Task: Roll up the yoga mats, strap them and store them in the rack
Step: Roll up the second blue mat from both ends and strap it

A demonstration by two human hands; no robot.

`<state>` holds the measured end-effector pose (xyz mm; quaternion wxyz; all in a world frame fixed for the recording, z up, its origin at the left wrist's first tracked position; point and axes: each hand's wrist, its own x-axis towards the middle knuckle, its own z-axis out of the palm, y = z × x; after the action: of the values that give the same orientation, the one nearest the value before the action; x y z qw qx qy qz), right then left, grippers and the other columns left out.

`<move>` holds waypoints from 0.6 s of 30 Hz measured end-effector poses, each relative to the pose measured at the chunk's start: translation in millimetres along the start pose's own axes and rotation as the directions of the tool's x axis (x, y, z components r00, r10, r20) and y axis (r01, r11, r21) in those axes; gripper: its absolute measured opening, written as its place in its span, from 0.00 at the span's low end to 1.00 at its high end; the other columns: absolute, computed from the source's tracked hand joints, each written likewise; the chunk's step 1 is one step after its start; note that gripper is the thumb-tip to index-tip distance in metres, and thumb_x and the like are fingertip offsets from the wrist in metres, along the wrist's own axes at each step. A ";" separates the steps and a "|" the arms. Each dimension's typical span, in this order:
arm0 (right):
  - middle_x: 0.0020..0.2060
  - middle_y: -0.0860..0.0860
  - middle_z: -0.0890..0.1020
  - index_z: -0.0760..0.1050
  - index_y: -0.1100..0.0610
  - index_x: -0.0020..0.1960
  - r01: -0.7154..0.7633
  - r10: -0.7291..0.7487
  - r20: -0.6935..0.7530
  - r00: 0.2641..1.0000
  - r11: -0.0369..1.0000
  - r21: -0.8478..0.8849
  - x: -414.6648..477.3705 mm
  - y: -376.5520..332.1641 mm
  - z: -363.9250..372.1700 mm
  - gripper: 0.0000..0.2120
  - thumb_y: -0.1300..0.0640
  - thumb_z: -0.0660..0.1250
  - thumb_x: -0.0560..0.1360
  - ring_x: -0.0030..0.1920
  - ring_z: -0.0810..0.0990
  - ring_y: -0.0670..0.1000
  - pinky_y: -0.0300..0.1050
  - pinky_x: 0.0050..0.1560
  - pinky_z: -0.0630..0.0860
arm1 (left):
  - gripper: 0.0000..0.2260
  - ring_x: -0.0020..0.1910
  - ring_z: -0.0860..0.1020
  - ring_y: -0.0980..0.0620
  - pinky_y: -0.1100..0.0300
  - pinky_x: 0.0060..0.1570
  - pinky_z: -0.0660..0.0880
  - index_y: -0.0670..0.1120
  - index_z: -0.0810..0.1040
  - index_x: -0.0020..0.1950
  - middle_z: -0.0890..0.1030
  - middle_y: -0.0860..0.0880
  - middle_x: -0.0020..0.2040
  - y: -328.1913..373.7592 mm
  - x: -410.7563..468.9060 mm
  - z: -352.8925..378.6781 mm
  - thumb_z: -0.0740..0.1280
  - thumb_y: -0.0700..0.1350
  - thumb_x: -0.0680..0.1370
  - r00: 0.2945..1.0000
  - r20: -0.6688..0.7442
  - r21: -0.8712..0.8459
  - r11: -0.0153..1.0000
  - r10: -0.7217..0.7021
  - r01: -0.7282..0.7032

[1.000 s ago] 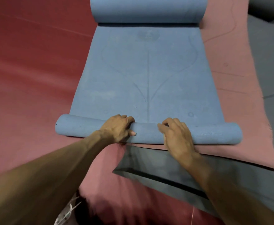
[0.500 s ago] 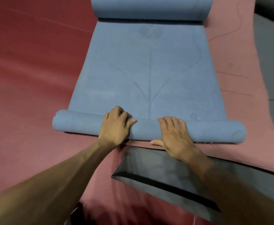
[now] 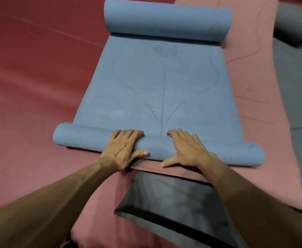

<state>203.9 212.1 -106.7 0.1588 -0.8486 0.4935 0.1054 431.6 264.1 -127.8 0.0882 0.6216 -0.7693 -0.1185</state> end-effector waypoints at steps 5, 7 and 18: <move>0.55 0.49 0.69 0.65 0.52 0.63 0.016 -0.014 -0.049 0.999 0.999 0.029 -4.7 -2.0 -5.0 0.37 0.30 0.69 0.65 0.58 0.66 0.52 0.49 0.57 0.65 | 0.42 0.59 0.72 0.50 0.58 0.61 0.57 0.55 0.69 0.65 0.75 0.54 0.60 -1.9 9.3 -11.5 0.43 0.78 0.62 0.993 0.115 0.002 1.000 -0.013 0.013; 0.54 0.49 0.70 0.66 0.52 0.63 0.006 -0.005 -0.037 0.999 1.000 0.031 -7.5 -2.8 -7.6 0.36 0.30 0.68 0.66 0.57 0.67 0.52 0.48 0.57 0.65 | 0.38 0.59 0.71 0.50 0.57 0.60 0.59 0.55 0.69 0.64 0.75 0.54 0.59 2.1 8.0 -15.4 0.48 0.76 0.64 0.993 0.120 -0.013 1.000 -0.019 0.021; 0.56 0.51 0.73 0.66 0.55 0.61 -0.012 0.008 0.072 0.997 0.999 0.046 -57.8 -31.3 -6.1 0.32 0.33 0.67 0.70 0.55 0.70 0.54 0.48 0.55 0.67 | 0.24 0.60 0.70 0.50 0.57 0.60 0.63 0.54 0.68 0.67 0.73 0.52 0.61 24.5 -32.9 -34.8 0.64 0.63 0.74 0.959 0.283 -0.004 1.000 -0.012 0.013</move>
<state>203.0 270.9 -76.4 0.1957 -0.8378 0.4940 0.1250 425.4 298.6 -86.9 -0.0219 0.6028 -0.7697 -0.2090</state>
